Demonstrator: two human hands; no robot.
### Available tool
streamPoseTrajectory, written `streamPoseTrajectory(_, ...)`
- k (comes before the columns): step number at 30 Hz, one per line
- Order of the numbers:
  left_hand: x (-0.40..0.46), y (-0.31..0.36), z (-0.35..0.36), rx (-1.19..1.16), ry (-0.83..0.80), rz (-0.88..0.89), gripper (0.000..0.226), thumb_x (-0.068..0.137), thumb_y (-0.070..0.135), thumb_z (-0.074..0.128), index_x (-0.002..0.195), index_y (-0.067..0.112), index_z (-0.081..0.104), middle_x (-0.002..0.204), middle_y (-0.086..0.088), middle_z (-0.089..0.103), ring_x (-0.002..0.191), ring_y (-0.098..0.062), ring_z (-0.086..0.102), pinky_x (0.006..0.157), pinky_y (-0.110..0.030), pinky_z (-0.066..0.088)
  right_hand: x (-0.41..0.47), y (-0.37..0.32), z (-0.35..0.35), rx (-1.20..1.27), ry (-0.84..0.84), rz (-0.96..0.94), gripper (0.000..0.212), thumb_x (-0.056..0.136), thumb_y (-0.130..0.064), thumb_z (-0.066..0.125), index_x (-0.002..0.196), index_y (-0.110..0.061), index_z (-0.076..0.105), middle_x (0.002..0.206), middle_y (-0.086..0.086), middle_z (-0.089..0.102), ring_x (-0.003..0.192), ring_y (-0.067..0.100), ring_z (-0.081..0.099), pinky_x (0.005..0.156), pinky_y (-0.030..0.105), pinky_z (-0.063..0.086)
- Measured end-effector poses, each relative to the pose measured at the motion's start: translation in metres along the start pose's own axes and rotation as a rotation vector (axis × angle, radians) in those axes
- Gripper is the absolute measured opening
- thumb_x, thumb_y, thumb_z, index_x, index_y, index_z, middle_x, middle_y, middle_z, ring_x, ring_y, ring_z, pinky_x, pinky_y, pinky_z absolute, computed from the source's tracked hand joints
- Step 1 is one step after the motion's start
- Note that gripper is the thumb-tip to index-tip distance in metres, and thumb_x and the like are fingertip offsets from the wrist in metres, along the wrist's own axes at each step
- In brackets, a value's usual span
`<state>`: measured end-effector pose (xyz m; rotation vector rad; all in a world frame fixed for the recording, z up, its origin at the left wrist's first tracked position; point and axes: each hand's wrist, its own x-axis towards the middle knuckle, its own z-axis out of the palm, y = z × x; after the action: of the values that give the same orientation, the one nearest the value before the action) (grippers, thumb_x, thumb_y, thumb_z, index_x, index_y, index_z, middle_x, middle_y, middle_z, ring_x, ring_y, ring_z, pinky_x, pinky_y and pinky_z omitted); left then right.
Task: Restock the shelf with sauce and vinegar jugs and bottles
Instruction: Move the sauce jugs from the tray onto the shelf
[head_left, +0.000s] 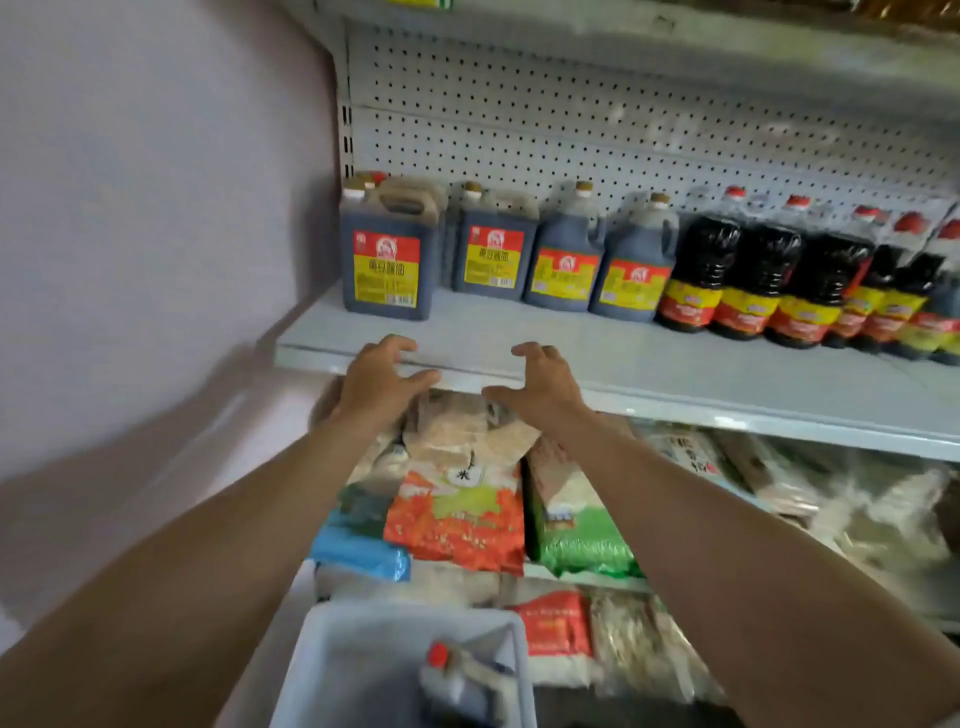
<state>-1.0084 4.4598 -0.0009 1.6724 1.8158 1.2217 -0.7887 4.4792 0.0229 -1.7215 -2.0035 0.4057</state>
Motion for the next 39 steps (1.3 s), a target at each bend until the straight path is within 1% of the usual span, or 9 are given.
streamPoseTrajectory(4,-0.076,-0.021,0.030,0.099,-0.012,-0.027,0.037,0.081,0.042,0.078,0.105,0.016,0.071,0.092,0.003,0.065,0.097,-0.026,0.065,0.074,-0.030,0.042,-0.058,0.047,0.023,-0.019,-0.068,0.050,0.080,0.080,-0.051,0.078,0.142,-0.013,0.046,0.142,0.014,0.046,0.130,0.032,0.046,0.101,0.037,0.042)
streamPoseTrajectory(7,-0.132,-0.043,0.057,0.096,-0.172,-0.164,0.044,0.088,0.043,0.072,0.121,0.014,0.068,0.118,-0.006,0.070,0.113,-0.026,0.063,0.093,-0.033,0.045,-0.102,0.089,0.046,-0.010,-0.178,0.117,0.082,0.080,-0.052,0.078,0.144,-0.013,0.044,0.147,0.014,0.045,0.128,0.033,0.050,0.097,0.037,0.044)
streamPoseTrajectory(13,-0.245,-0.112,0.110,0.144,-0.450,-0.406,0.049,0.091,0.051,0.063,0.132,0.023,0.060,0.133,-0.002,0.063,0.120,-0.021,0.058,0.092,-0.029,0.040,-0.194,0.182,0.126,0.056,-0.427,0.292,0.058,0.082,-0.051,0.076,0.126,-0.016,0.061,0.128,0.012,0.060,0.096,0.024,0.064,0.072,0.024,0.044)
streamPoseTrajectory(19,-0.325,-0.181,0.150,0.208,-0.677,-0.629,0.060,0.094,0.055,0.058,0.143,0.023,0.048,0.148,-0.006,0.049,0.134,-0.029,0.046,0.107,-0.035,0.036,-0.267,0.237,0.212,0.152,-0.662,0.389,0.053,0.088,-0.055,0.068,0.131,-0.022,0.061,0.133,0.007,0.063,0.120,0.026,0.059,0.095,0.032,0.045)
streamPoseTrajectory(22,-0.342,-0.206,0.169,0.136,-0.705,-0.662,0.058,0.094,0.053,0.059,0.140,0.018,0.051,0.140,-0.005,0.055,0.128,-0.025,0.051,0.107,-0.031,0.040,-0.284,0.254,0.241,0.222,-0.661,0.411,0.051,0.090,-0.052,0.068,0.133,-0.026,0.060,0.136,0.006,0.061,0.124,0.028,0.057,0.101,0.037,0.045)
streamPoseTrajectory(25,-0.349,-0.222,0.189,0.000,-0.650,-0.691,0.052,0.094,0.030,0.067,0.138,0.012,0.049,0.123,0.001,0.057,0.110,-0.016,0.057,0.081,-0.005,0.040,-0.292,0.264,0.263,0.337,-0.642,0.434,0.051,0.091,-0.047,0.069,0.137,-0.031,0.056,0.144,0.003,0.054,0.129,0.025,0.053,0.104,0.038,0.045)
streamPoseTrajectory(29,-0.347,-0.246,0.210,-0.119,-0.666,-0.724,0.067,0.091,0.024,0.071,0.148,0.015,0.037,0.135,-0.004,0.055,0.128,-0.023,0.053,0.089,-0.025,0.043,-0.297,0.271,0.290,0.426,-0.611,0.447,0.050,0.090,-0.045,0.070,0.137,-0.035,0.056,0.141,-0.002,0.057,0.129,0.019,0.052,0.096,0.030,0.044)
streamPoseTrajectory(34,-0.349,-0.268,0.225,-0.264,-0.648,-0.746,0.083,0.090,0.004,0.069,0.156,0.014,0.020,0.138,-0.010,0.052,0.125,-0.017,0.050,0.098,-0.021,0.040,-0.308,0.276,0.312,0.579,-0.566,0.520,0.045,0.089,-0.042,0.073,0.131,-0.045,0.057,0.139,-0.011,0.057,0.125,0.011,0.055,0.072,0.016,0.046)
streamPoseTrajectory(39,-0.346,-0.290,0.224,-0.296,-0.695,-0.721,0.081,0.087,-0.004,0.070,0.153,0.011,0.025,0.128,-0.007,0.054,0.115,-0.014,0.052,0.086,-0.009,0.045,-0.308,0.283,0.322,0.638,-0.591,0.538,0.053,0.089,-0.041,0.073,0.137,-0.047,0.052,0.146,-0.009,0.051,0.131,0.014,0.049,0.096,0.029,0.049)
